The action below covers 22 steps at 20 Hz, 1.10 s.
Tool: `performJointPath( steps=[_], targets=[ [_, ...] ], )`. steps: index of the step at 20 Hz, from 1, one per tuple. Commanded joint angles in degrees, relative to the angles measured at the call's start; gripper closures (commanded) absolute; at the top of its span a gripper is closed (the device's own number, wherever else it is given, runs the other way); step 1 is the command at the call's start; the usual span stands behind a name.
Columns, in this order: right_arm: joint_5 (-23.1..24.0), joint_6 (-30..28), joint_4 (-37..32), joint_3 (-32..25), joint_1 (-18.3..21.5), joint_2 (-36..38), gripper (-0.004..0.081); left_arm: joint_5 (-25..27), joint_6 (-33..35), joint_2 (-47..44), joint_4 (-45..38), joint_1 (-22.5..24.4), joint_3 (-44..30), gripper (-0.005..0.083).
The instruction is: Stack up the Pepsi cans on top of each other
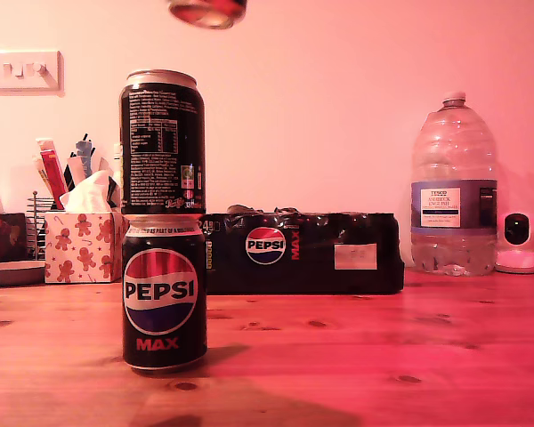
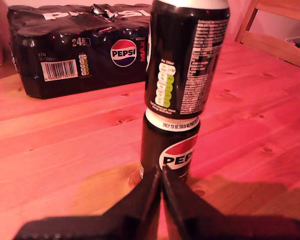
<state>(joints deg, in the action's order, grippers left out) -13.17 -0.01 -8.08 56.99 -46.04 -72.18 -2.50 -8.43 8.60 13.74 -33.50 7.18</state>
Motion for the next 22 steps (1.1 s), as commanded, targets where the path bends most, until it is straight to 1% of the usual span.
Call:
performJointPath(
  steps=[1, 7, 14, 18, 22],
  targets=[
    [-0.24, 0.20, -2.36, 3.72, -0.57, -0.55, 0.0460, -0.04, 0.50, -0.48, -0.46, -0.04, -0.92, 0.0796],
    [-0.31, 0.17, -1.70, 7.23, -1.20, -4.09, 0.0460, -0.02, 0.55, -0.48, -0.44, -0.04, -0.92, 0.0796],
    [-0.22, 0.20, -1.99, 7.67, -1.64, -6.49, 0.0460, -0.04, 0.55, -0.48, -0.46, -0.04, -0.92, 0.0796],
    [-0.17, 0.07, -1.79, 9.03, -1.86, -8.74, 0.0460, -0.02, 0.55, -0.46, -0.42, -0.04, -0.92, 0.0796],
    [-0.13, 0.04, -0.28, 9.57, -1.84, -9.77, 0.0460, -0.04, 0.55, -0.46, -0.26, -0.04, -0.90, 0.0796]
  ],
)
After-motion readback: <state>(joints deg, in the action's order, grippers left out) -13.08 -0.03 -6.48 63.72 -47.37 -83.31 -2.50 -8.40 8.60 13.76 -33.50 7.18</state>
